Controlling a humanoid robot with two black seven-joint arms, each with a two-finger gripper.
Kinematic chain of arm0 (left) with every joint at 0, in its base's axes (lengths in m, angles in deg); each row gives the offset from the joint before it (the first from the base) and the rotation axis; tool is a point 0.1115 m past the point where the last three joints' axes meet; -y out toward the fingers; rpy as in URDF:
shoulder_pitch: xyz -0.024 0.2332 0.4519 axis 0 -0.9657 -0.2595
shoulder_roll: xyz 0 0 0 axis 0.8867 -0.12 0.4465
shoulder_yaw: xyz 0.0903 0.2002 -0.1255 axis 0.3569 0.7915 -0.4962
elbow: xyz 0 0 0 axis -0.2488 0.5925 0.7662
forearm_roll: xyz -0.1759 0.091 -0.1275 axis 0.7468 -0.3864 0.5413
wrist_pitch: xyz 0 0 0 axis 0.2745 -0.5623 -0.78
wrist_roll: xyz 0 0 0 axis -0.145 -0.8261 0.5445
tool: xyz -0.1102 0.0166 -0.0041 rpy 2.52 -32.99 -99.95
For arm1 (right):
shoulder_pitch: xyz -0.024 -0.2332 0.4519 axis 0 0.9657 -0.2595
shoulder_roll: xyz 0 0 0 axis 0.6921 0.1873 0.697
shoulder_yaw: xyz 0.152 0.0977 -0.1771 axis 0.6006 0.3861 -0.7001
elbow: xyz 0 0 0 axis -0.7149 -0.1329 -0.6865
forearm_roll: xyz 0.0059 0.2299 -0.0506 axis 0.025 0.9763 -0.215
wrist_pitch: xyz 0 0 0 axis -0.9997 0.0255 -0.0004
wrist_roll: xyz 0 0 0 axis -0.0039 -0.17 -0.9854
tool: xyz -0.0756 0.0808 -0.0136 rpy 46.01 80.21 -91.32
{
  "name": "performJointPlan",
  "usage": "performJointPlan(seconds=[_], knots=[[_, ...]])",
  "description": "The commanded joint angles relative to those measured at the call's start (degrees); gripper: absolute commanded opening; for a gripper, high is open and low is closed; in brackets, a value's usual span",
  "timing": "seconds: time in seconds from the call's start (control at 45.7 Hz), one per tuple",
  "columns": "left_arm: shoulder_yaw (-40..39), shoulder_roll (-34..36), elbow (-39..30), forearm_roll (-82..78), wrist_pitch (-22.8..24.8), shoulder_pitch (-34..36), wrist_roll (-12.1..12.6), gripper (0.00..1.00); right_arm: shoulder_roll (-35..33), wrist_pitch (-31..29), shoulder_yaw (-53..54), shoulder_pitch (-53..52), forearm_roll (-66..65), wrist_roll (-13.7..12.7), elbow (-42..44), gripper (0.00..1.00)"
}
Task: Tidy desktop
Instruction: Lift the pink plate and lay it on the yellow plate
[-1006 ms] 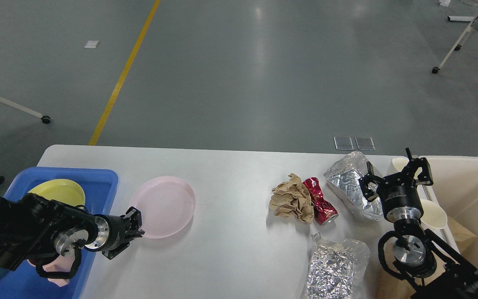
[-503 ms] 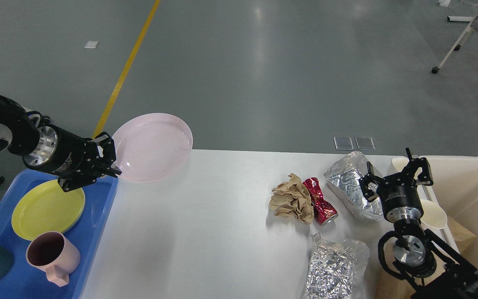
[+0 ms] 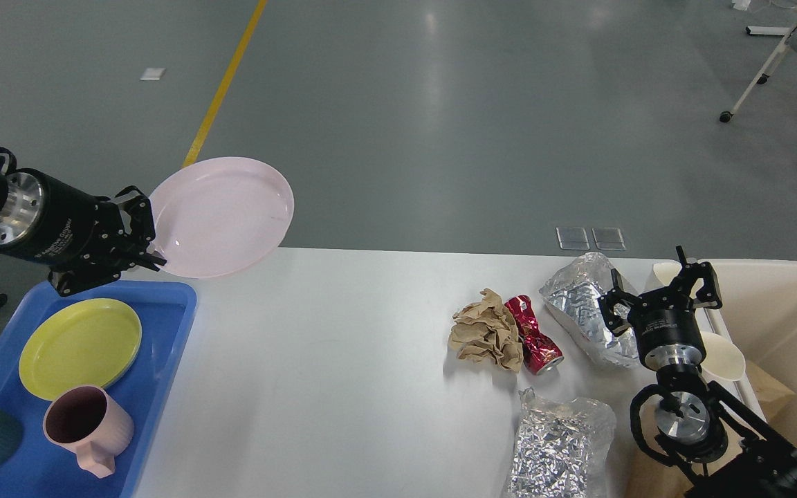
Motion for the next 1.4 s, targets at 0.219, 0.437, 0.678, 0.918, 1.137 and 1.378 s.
performJointPlan(seconds=[0.219,0.437,0.678,0.918,1.137,1.378], knots=[[-3.3,14.9,23.7,-2.6,2.4,-17.8,8.9,0.0,0.0,0.0,0.0,0.0,0.0,0.0,0.0,1.0],[-16.2,20.1,37.6,-6.9,1.9,-37.3,9.1,0.0,0.0,0.0,0.0,0.0,0.0,0.0,0.0,1.0],[-26.4,18.5,48.7,-8.6,1.3,-54.3,8.9,0.0,0.0,0.0,0.0,0.0,0.0,0.0,0.0,1.0],[-28.9,14.8,52.3,-8.5,-3.2,-60.0,8.9,0.0,0.0,0.0,0.0,0.0,-0.1,0.0,0.0,1.0],[-29.3,11.7,52.4,-8.6,-7.4,-62.1,9.2,0.0,0.0,0.0,0.0,0.0,-0.1,0.0,0.0,1.0],[-29.3,11.6,52.5,-8.6,-7.7,-62.1,9.1,0.0,0.0,0.0,0.0,0.0,-0.1,0.0,0.0,1.0]])
